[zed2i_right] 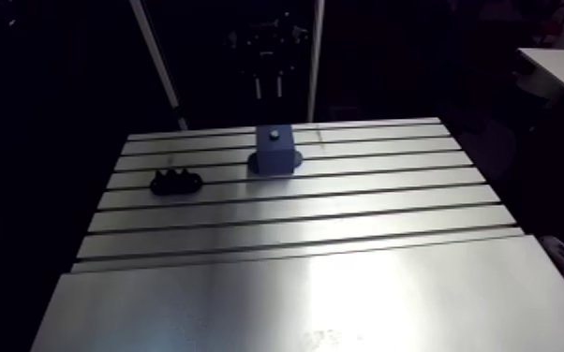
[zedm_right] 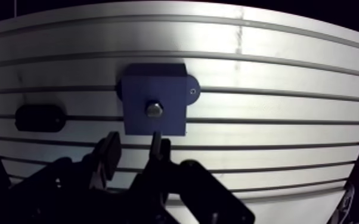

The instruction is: Pick up the M10 bolt and insert it into the hex recess until seated.

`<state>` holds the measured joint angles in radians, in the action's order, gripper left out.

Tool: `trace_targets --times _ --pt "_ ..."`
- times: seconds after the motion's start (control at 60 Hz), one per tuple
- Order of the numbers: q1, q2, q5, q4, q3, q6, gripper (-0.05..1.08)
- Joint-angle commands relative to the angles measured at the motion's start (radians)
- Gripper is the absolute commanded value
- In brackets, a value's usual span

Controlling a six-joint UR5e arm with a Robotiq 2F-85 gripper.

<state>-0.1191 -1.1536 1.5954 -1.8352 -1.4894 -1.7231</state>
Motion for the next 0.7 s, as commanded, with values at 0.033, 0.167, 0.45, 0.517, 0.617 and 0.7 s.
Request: trace_targets --times 0.033,0.167,0.45,0.517,0.617,0.7 --pt "-0.001 0.008 -0.004 -0.01 -0.001 0.02 1.08" --pt "-0.001 0.013 -0.007 -0.009 -0.002 0.017 1.08" --pt "-0.007 0.022 -0.009 -0.011 -0.007 0.016 1.08" --pt "-0.007 0.024 -0.009 -0.012 -0.015 0.015 1.08" --pt "-0.007 0.024 -0.009 -0.027 -0.026 0.012 1.08" --pt "-0.008 0.024 -0.007 -0.064 -0.049 0.005 1.08"
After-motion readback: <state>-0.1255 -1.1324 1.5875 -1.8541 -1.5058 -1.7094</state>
